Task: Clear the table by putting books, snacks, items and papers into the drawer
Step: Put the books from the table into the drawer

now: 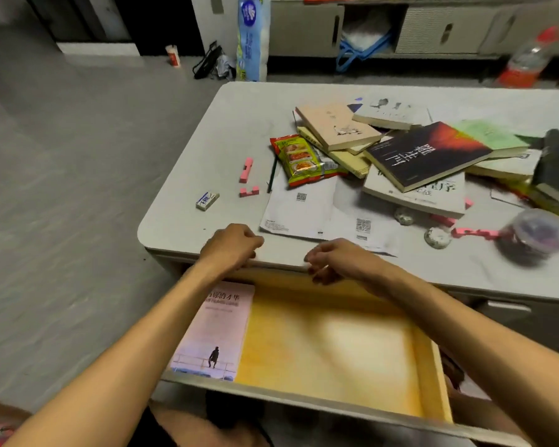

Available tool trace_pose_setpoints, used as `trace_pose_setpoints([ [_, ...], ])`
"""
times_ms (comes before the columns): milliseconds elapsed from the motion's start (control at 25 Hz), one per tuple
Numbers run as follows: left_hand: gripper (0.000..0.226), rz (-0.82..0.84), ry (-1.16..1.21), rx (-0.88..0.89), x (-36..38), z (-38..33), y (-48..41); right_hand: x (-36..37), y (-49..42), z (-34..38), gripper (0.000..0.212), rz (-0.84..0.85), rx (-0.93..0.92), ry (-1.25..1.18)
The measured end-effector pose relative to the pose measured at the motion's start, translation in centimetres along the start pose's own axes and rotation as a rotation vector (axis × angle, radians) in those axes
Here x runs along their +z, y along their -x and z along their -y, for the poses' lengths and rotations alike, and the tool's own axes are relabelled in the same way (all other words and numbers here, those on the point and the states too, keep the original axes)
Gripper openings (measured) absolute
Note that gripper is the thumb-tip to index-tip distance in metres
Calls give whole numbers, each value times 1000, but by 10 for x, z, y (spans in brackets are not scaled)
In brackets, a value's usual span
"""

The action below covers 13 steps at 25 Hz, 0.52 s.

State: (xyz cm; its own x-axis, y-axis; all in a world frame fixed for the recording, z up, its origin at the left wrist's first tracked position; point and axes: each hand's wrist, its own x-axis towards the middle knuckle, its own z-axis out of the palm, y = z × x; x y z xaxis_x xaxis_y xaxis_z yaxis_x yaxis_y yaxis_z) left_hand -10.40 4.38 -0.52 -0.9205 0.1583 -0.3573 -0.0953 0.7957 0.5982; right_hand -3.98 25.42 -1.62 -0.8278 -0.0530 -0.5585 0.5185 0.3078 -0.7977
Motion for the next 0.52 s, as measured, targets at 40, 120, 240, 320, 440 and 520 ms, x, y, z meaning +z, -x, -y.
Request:
trace_pose_setpoints([
  [40, 23, -25, 38, 45, 6, -27, -6, -32, 5, 4, 20, -87, -22, -3],
  [120, 22, -49, 193, 81, 16, -67, -26, -91, 2, 8, 23, -294, -60, -25],
  [240, 21, -50, 470, 72, 26, -119, -69, -169, -24, 6, 53, -746, -26, -31],
  [320, 14, -78, 587, 58, 30, -145, -106, -204, -45, 2, 83, -906, 102, -77],
  [440, 5, -115, 641, 5, 32, -178, -155, -233, -77, 1, 94, -965, 234, -236],
  [520, 19, -134, 605, -19, 36, -192, -186, -243, -101, 0, 92, -990, 249, -410],
])
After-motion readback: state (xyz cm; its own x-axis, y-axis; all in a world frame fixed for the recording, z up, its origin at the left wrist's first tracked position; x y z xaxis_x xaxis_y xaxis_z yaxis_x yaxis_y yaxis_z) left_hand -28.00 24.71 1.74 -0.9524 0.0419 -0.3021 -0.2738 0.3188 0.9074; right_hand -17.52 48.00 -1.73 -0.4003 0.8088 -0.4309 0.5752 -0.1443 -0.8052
